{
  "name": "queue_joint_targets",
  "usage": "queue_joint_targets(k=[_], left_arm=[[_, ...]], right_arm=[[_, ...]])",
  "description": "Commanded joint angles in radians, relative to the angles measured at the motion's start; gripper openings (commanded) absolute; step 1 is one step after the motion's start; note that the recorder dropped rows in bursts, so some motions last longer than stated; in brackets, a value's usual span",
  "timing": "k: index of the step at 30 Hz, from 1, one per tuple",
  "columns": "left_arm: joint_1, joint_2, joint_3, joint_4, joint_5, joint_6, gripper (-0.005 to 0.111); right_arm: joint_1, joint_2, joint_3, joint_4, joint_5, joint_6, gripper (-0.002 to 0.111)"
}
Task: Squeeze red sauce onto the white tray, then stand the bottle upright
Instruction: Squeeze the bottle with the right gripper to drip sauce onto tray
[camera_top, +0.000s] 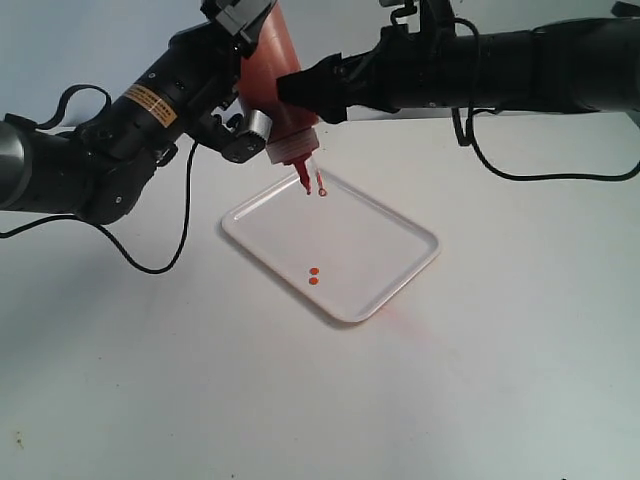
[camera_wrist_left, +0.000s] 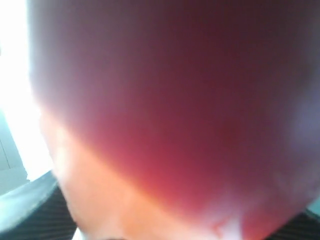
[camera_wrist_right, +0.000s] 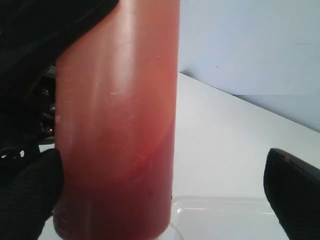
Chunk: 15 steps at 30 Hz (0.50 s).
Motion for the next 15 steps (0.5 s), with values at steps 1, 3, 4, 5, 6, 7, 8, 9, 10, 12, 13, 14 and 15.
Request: queue_joint_targets(k=[1,3,4,5,6,7,8,9,10,12,13,14,15], left_arm=[[-0.005,-0.012,-0.012,0.008,-0.060,-0.017,0.000],[-0.005,-0.012,-0.012,0.030,-0.060,-0.017,0.000],[-0.005,-0.012,-0.012,0.044,-0.060,-0.017,0.000],[-0.005,-0.012,-0.012,0.052,-0.058,-0.017,0.000],[-0.005,-0.012,-0.012,0.055,-0.058,-0.017,0.000],[-0.005,-0.012,-0.012,0.060,-0.058,-0.017,0.000],[-0.005,-0.012,-0.012,0.063,-0.057,-0.017,0.000],[-0.005,-0.012,-0.012,0.065,-0.057,-0.017,0.000],[-0.005,-0.012,-0.012,0.065,-0.057,-0.017,0.000],[-0.005,-0.012,-0.012,0.076,-0.057,-0.017,0.000],[-0.005,-0.012,-0.012,0.084,-0.057,-0.017,0.000],[-0.005,-0.012,-0.012,0.089,-0.057,-0.017,0.000],[-0.005,-0.012,-0.012,0.100,-0.053,-0.017,0.000]], right_arm=[[0.014,0.016,-0.009,-0.072,0.023,0.004,0.100],[0.025,0.018,-0.009,-0.102,-0.003,0.004,0.100],[0.032,0.018,-0.009,-0.102,-0.044,0.004,0.100],[0.041,0.018,-0.009,-0.104,-0.098,0.004,0.100],[0.048,0.018,-0.009,-0.104,-0.147,0.004,0.099],[0.053,0.018,-0.009,-0.104,-0.175,-0.002,0.098],[0.060,0.019,-0.009,-0.109,-0.177,-0.012,0.097],[0.063,0.019,-0.009,-0.112,-0.180,-0.025,0.096],[0.063,0.019,-0.009,-0.119,-0.182,-0.027,0.095],[0.063,0.020,-0.009,-0.121,-0.192,-0.052,0.093],[0.063,0.020,-0.009,-0.121,-0.211,-0.054,0.093],[0.063,0.020,-0.009,-0.121,-0.240,-0.054,0.092],[0.063,0.020,-0.009,-0.119,-0.256,-0.054,0.091]])
